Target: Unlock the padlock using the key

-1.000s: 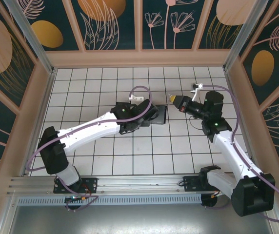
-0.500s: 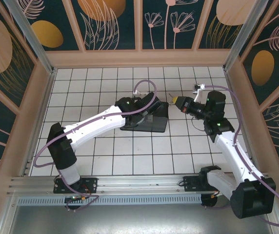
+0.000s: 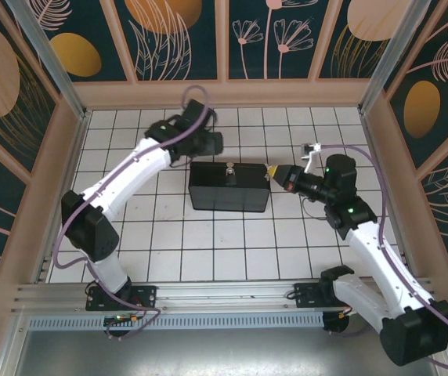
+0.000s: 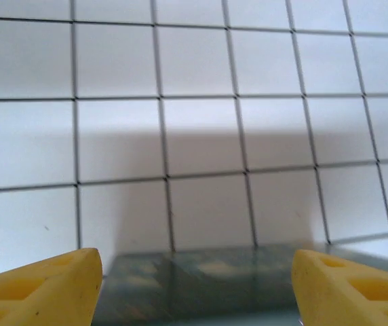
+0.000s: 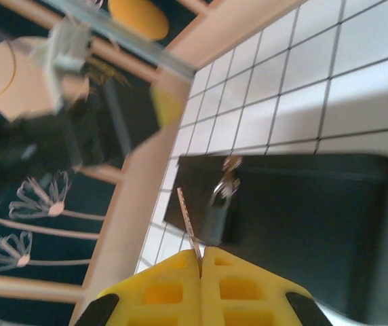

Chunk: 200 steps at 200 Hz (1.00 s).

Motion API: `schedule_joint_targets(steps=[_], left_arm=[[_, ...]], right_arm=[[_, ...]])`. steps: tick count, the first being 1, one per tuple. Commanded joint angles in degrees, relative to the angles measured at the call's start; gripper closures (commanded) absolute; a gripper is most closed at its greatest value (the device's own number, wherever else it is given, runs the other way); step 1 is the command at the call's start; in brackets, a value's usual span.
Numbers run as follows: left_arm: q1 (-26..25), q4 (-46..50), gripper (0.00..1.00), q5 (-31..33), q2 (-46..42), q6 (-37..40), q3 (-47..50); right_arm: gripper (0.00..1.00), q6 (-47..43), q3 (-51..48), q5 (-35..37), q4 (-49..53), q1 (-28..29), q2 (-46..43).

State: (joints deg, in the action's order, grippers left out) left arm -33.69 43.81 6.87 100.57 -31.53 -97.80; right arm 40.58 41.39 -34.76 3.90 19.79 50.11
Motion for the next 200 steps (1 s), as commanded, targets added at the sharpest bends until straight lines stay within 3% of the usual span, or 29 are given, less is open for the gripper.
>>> schedule_joint_targets(steps=[1,29,61,96,141,181,200], left_arm=[[5.2,-8.8,0.25,-9.6,0.8,10.4,2.6],[6.3,-11.7,0.25,-21.2,4.0,14.9,2.4],[6.3,-16.9,0.27,-33.2,2.1,13.0,10.1],[6.3,-20.2,0.27,-39.4,-4.1,11.5,17.2],[6.3,-20.7,0.27,-41.2,-10.8,8.0,24.4],[5.1,-26.7,0.28,-47.7,-16.8,0.1,33.7],[3.9,-26.4,0.28,-47.5,-19.0,-1.4,36.4]], right_arm=[[1.00,4.3,-1.3,6.2,1.1,5.8,-1.8],[1.00,7.4,-3.3,10.7,1.0,10.2,-3.5],[1.00,8.6,-4.7,12.2,0.1,11.2,-3.2],[1.00,8.4,-4.7,11.6,0.1,12.9,-1.4],[1.00,8.5,-4.9,10.3,0.0,14.5,-0.9],[1.00,9.5,-7.2,10.3,-1.5,15.5,-0.9],[1.00,9.8,-8.1,10.5,-2.3,15.5,-1.2]])
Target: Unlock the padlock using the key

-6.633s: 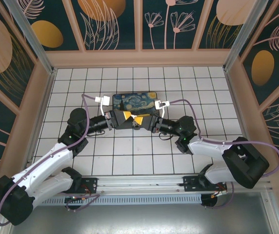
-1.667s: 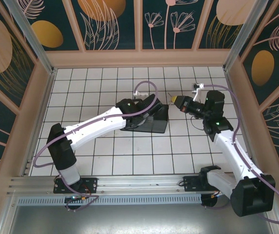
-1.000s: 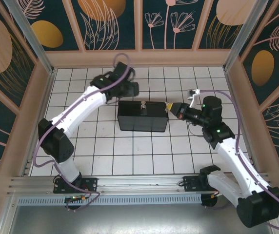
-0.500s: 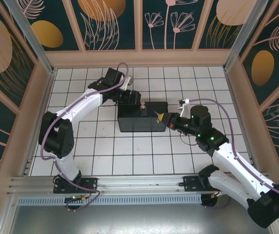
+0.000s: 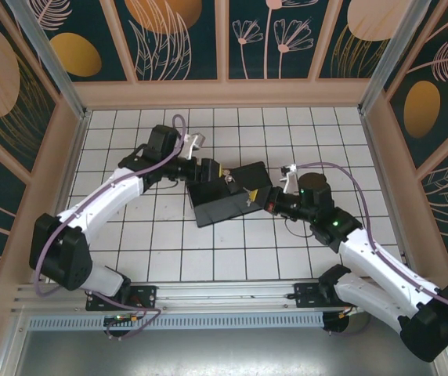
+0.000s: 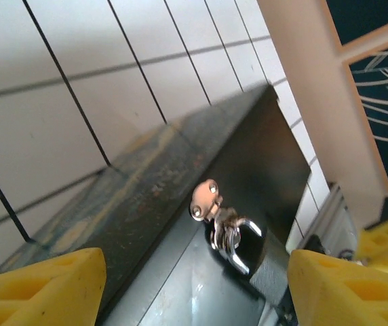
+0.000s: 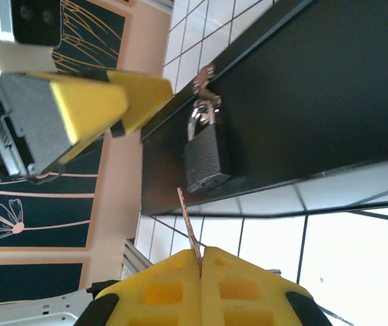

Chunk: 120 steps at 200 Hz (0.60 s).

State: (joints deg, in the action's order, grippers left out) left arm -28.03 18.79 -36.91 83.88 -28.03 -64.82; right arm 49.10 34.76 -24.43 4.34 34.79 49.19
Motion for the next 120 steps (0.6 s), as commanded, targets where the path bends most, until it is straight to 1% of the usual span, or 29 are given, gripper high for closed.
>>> schedule_joint_targets(steps=[1,18,39,45,58,75,90,120], left_arm=[[-1.8,-1.3,0.28,-3.6,-2.4,-4.9,3.5],[-2.3,-1.0,0.29,-3.4,-3.9,-6.1,4.3],[-2.8,-2.9,0.29,-4.6,-5.1,-8.4,4.7],[-2.9,-2.8,0.29,-4.0,-5.0,-8.5,4.3],[-2.9,-0.3,0.29,-0.4,-3.7,-5.8,2.4],[-2.8,3.4,0.28,4.8,0.2,-2.3,-1.2],[-2.9,3.7,0.26,6.2,3.4,-0.7,-3.6],[-3.2,4.7,0.22,6.0,7.1,2.8,-8.2]], right_arm=[[1.00,1.3,-1.5,0.1,-2.8,0.5,-0.3],[1.00,1.4,-2.2,-0.5,-3.4,0.4,-0.2],[1.00,1.3,-3.1,-1.8,-3.7,0.4,-0.3],[1.00,1.4,-3.4,-1.9,-3.6,0.4,-0.6],[1.00,1.3,-3.8,-1.9,-3.3,0.1,-1.2],[1.00,1.7,-4.7,-2.8,-4.1,-0.4,-1.9],[1.00,1.6,-5.5,-4.0,-4.7,-0.4,-2.4],[1.00,2.9,-8.0,-6.8,-8.6,-2.1,-3.8]])
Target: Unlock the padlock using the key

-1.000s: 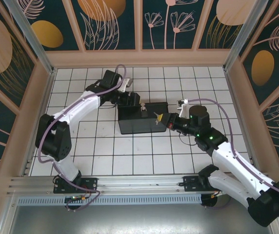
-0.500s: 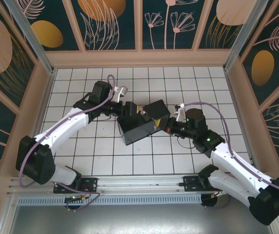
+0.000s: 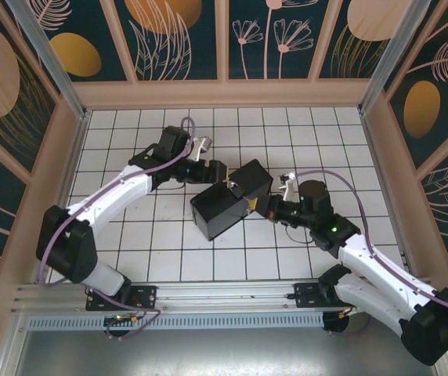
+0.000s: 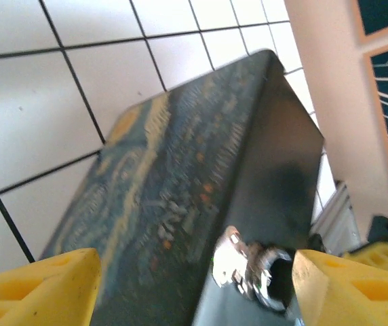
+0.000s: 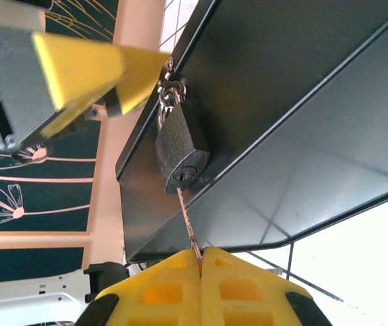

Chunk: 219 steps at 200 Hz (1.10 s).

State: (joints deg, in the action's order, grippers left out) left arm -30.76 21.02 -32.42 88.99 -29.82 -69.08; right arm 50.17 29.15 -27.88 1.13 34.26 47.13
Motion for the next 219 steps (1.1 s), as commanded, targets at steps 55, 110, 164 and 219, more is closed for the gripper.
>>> schedule_joint_targets(steps=[55,110,164,219], left_arm=[[-1.4,8.0,0.17,3.9,2.8,10.9,-6.2],[-1.3,6.9,0.18,4.1,2.1,8.1,-5.0],[-1.5,4.6,0.18,2.8,1.8,5.9,-3.6],[-1.5,5.2,0.18,3.4,2.2,5.6,-4.4]], right_arm=[[1.00,6.5,-6.2,-4.9,-14.2,-2.6,-1.9],[1.00,8.8,-7.3,-5.3,-17.8,-2.6,-1.1],[1.00,9.1,-7.8,-5.0,-18.2,-2.5,-0.2],[1.00,9.9,-9.3,-4.6,-17.4,-2.5,-1.5]])
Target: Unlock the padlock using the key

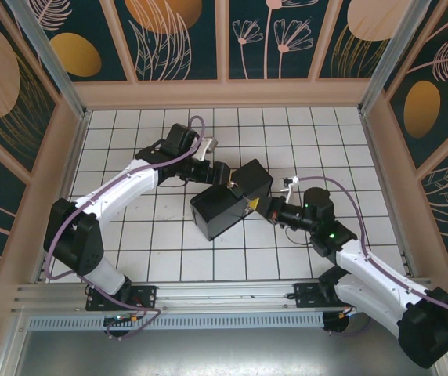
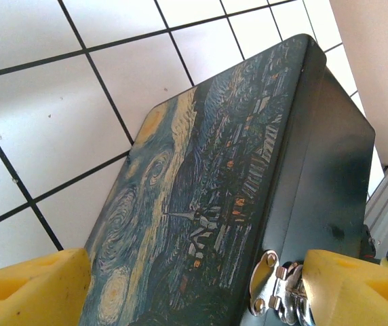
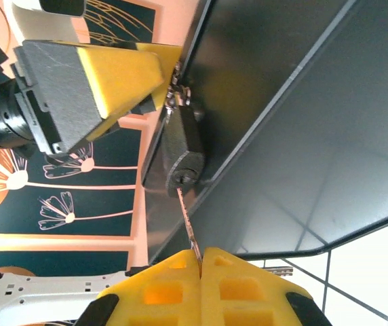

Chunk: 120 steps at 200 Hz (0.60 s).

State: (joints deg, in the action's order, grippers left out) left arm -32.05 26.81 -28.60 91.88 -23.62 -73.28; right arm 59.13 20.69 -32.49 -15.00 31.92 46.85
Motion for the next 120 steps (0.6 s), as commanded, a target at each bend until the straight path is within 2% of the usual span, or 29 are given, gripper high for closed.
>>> schedule_joint_targets(steps=[1,120], left_arm=[[-0.3,-0.6,0.18,-0.5,-0.7,-0.6,-0.2],[-0.5,-1.0,0.19,-0.6,-1.1,-1.0,0.4]], right_arm=[[1.00,1.0,-0.8,0.1,-1.3,-0.2,-1.2],[1.00,3.0,-1.4,0.0,-7.1,0.1,1.5]])
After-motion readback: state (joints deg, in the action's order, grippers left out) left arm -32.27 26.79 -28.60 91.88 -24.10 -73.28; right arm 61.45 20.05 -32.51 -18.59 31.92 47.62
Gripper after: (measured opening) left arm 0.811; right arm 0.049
